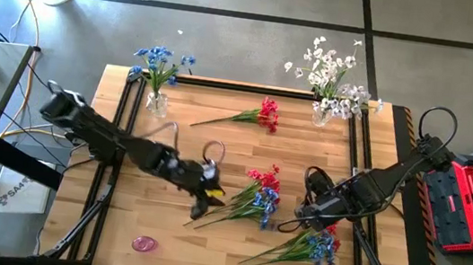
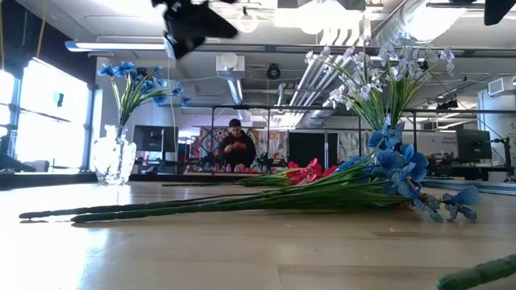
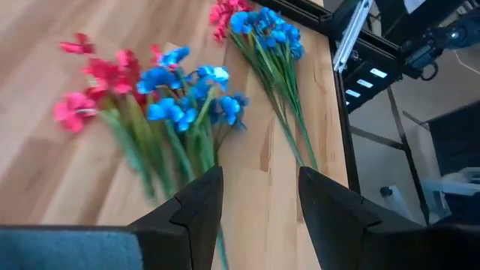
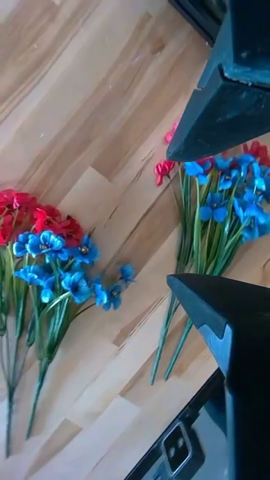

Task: Sort flowers into vase by color
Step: Put the top blue flowers into the left transparent vase

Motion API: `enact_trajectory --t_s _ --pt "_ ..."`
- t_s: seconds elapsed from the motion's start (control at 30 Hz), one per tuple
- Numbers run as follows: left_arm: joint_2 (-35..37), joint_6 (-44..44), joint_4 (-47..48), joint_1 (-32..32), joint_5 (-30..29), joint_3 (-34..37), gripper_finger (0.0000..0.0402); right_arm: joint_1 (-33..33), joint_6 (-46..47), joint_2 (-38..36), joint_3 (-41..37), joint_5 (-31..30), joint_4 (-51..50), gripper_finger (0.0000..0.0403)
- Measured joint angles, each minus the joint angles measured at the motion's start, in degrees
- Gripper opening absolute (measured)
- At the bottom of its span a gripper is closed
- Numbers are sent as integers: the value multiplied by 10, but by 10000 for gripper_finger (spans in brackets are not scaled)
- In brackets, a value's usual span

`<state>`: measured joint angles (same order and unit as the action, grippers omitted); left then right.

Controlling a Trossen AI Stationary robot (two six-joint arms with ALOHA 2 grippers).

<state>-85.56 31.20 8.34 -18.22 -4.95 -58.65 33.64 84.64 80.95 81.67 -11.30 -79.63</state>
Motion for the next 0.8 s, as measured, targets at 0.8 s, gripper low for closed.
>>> enact_trajectory --t_s 0.8 --pt "-291 38 -182 -33 -53 -1 160 55 -52 0 0 5 -33 245"
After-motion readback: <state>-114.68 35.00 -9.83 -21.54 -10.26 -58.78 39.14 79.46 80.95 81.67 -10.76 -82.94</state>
